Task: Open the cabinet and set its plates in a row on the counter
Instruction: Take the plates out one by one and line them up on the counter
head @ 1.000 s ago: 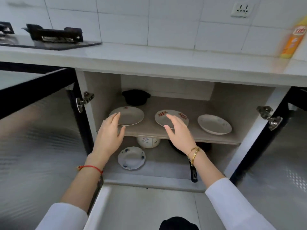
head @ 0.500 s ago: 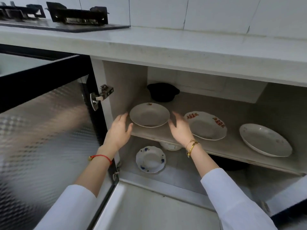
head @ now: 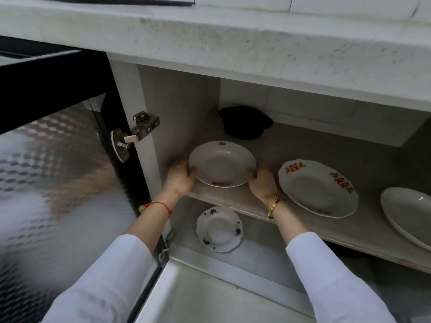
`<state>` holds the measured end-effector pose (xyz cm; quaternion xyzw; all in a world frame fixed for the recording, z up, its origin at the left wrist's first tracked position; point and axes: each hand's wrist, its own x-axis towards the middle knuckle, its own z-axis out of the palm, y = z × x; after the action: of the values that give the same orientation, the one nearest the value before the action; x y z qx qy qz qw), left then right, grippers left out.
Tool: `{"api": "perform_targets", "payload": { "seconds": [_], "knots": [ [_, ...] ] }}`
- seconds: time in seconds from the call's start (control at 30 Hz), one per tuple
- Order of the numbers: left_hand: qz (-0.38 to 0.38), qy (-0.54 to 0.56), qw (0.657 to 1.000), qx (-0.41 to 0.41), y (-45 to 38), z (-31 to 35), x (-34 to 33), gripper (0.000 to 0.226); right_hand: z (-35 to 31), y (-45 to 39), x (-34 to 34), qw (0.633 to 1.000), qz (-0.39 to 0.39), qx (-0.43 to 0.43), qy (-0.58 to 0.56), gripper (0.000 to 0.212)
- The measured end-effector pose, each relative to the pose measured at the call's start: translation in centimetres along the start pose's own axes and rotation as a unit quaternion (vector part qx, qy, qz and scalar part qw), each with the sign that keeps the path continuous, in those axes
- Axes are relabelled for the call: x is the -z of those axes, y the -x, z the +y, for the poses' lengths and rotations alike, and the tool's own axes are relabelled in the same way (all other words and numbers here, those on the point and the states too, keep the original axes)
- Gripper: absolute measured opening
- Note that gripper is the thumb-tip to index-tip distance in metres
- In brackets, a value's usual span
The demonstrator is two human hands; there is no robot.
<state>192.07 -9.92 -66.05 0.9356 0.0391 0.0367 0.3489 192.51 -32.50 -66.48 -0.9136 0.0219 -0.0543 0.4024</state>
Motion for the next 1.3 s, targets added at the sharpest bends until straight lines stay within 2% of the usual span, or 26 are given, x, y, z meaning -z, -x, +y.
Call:
{"api": "perform_targets", "payload": {
  "seconds": [0.43, 0.67, 0.97, 1.3],
  "knots": [
    [0.008, 0.074, 0.997, 0.007, -0.9, -0.3, -0.8, 0.032, 1.0, -0.7, -0.6, 0.998, 0.000, -0.017, -0.053, 0.042],
    [0.028, 0.123, 0.991, -0.048, 2.2, -0.5, 0.1, 0.030, 0.3, 2.2, 0.1, 0.996, 0.028, 0.014, -0.078, 0.037],
    [0.090, 0.173, 0.975, -0.107, 9.4, -0.5, 2.1, 0.029, -1.5, 10.0, 1.9, 0.990, 0.070, 0.062, -0.102, 0.031],
    [0.084, 0.216, 0.966, -0.119, 21.6, -0.8, 3.5, 0.039, -1.9, 22.6, 3.7, 0.991, 0.069, 0.048, -0.104, 0.038]
  ]
}}
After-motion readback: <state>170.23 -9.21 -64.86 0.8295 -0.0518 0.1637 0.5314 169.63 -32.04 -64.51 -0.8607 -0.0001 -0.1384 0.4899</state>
